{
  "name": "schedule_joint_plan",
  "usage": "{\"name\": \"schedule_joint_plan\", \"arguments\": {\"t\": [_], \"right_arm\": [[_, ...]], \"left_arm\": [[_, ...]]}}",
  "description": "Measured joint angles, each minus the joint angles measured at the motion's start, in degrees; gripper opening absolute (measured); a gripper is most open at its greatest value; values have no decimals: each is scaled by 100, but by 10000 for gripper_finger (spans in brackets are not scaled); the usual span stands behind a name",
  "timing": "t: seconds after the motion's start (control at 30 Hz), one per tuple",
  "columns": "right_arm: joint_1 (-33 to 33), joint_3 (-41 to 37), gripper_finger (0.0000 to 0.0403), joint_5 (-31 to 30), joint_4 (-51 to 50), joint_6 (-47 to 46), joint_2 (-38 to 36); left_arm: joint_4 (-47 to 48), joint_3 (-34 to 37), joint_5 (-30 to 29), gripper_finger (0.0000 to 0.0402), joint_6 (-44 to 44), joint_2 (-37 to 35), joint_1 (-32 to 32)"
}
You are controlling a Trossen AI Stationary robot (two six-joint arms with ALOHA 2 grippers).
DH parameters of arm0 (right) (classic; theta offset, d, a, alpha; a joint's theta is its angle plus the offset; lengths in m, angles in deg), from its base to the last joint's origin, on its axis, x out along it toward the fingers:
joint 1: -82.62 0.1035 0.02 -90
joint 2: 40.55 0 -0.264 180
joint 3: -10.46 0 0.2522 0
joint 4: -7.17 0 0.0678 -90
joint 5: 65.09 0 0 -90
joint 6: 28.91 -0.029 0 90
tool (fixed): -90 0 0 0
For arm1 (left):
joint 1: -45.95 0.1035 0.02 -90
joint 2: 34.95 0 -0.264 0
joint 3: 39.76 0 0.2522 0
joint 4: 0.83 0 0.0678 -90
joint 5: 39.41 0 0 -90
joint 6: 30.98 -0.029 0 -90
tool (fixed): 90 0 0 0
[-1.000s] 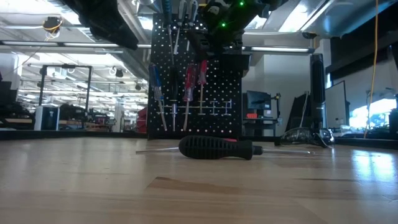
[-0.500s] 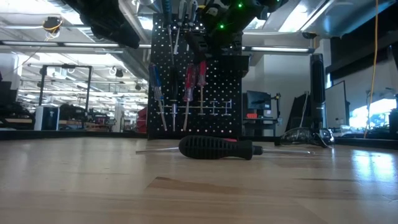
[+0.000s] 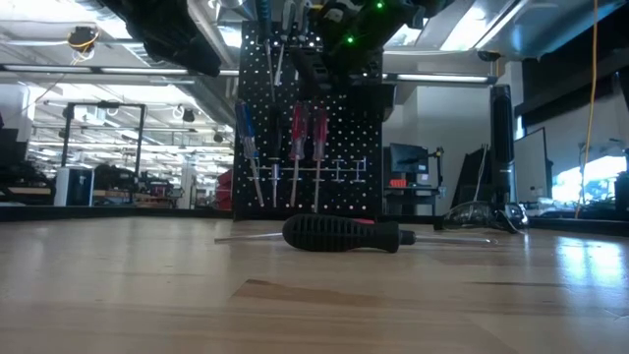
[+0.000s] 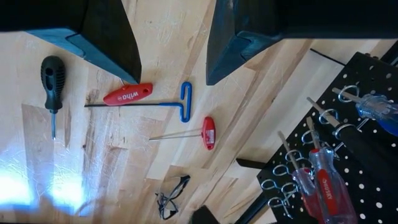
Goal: Hang tools onto peg board
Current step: Hang the red allen wrench on the peg board
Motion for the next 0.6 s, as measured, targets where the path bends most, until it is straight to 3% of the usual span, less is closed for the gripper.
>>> {"name": "schedule_joint_plan", "arguments": {"t": [0.3,0.6], "right_arm": [[581,-6,221,-243,-187,243,-290],[958,-6,221,87,-435,257,-310]], "left_arm": [[-1,0,0,170,-16,0,0],[-2,0,24,170,4,0,-47]]}}
